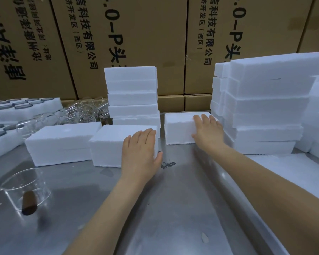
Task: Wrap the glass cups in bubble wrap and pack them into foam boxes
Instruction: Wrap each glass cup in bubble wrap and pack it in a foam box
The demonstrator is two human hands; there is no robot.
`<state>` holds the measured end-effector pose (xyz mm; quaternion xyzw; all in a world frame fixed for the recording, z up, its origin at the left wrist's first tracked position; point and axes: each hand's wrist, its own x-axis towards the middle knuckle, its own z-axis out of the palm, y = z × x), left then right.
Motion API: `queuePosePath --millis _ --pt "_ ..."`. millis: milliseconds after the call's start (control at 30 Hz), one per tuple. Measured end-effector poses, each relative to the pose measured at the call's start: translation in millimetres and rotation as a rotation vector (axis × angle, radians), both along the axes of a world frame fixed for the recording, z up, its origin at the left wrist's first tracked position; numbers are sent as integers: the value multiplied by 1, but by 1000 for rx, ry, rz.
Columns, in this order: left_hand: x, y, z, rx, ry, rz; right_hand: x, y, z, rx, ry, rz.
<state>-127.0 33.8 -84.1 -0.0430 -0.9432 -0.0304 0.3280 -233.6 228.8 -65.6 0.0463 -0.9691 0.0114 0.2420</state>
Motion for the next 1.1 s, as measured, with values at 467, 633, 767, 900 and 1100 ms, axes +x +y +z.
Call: queuePosePath --millis 467,633,767,900,1100 --pt "-3 2 -4 80 70 -29 -37 -6 8 -65 -210 28" --pt "-4 4 -2 96 58 -35 -32 -11 11 -90 -239 57" --pt "-8 2 25 254 114 -94 -26 -25 22 -410 -83 187" --pt "-43 -32 64 644 325 -204 -25 -42 57 -1000 -182 356" --pt "-111 -102 109 1084 151 56 -34 -79 88 -1163 -336 506"
